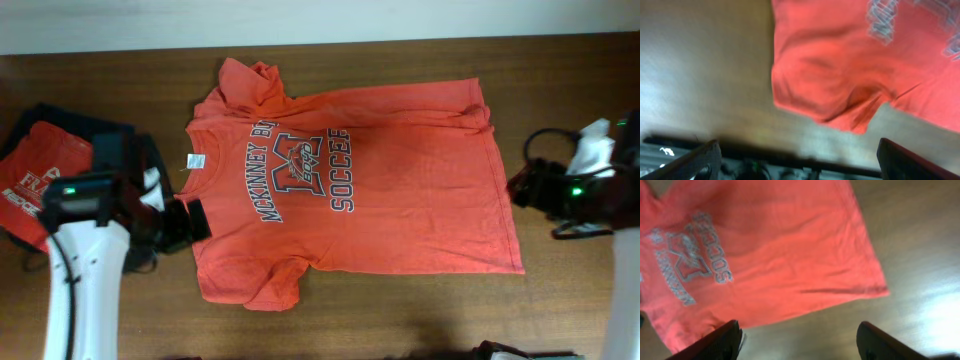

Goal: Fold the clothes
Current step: 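Release the shirt and move both grippers to its bottom corners, then grasp the shirt's bottom hem corners with left and right grippers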

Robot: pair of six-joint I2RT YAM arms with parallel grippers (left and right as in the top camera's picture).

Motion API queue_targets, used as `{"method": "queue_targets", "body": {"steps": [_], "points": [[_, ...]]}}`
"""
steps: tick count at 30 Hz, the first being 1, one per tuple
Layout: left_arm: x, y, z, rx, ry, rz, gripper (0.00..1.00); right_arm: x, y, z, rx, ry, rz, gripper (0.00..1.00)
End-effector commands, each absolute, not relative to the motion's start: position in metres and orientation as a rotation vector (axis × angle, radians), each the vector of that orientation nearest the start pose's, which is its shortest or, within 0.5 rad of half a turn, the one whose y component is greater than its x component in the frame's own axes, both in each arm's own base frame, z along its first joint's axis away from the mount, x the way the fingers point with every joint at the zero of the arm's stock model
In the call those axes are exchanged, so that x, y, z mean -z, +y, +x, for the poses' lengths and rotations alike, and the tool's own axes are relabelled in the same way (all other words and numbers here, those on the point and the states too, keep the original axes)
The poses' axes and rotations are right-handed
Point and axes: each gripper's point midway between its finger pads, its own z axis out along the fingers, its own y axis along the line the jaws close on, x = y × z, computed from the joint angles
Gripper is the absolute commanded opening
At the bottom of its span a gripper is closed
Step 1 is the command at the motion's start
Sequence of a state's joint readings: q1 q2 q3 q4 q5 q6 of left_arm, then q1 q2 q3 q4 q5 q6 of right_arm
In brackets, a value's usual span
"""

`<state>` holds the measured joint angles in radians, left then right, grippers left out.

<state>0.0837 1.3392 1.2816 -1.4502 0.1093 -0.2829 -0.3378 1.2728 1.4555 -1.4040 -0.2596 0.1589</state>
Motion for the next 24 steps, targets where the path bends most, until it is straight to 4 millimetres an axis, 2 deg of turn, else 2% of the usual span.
{"method": "queue_targets", "body": {"steps": [1,2,4,7,10,11,13,14,16,22,24], "points": [[-0.121,-0.011,0.198,0.242,3.108,-0.844,0.99,-0.206,-0.033,0.253,-0.407,2.748,0.652,0.79],[-0.105,-0.016,0.192,0.28,3.122,-0.872,0.99,-0.195,-0.032,0.252,-0.41,2.764,0.66,0.79],[-0.084,-0.018,0.187,0.29,3.128,-0.899,0.99,-0.188,-0.032,0.25,-0.413,2.777,0.666,0.79],[-0.058,-0.018,0.182,0.284,3.114,-0.931,0.99,-0.186,-0.032,0.25,-0.409,2.778,0.667,0.79],[-0.04,-0.018,0.179,0.286,3.104,-0.935,0.89,-0.186,-0.033,0.252,-0.406,2.772,0.664,0.79],[-0.033,-0.018,0.175,0.276,3.1,-0.978,0.82,-0.187,-0.034,0.253,-0.405,2.768,0.662,0.79],[-0.024,-0.017,0.17,0.264,3.098,-1.009,0.8,-0.187,-0.034,0.254,-0.404,2.764,0.66,0.79],[-0.019,-0.017,0.166,0.259,3.104,-1.013,0.74,-0.187,-0.034,0.254,-0.404,2.762,0.659,0.79],[-0.013,-0.017,0.162,0.254,3.111,-1.021,0.7,-0.187,-0.034,0.255,-0.403,2.76,0.657,0.79],[-0.006,-0.015,0.162,0.236,3.097,-1.013,0.59,-0.187,-0.035,0.257,-0.399,2.753,0.649,0.79],[-0.006,-0.015,0.163,0.239,3.085,-1.034,0.47,-0.188,-0.035,0.257,-0.398,2.751,0.648,0.79]]}}
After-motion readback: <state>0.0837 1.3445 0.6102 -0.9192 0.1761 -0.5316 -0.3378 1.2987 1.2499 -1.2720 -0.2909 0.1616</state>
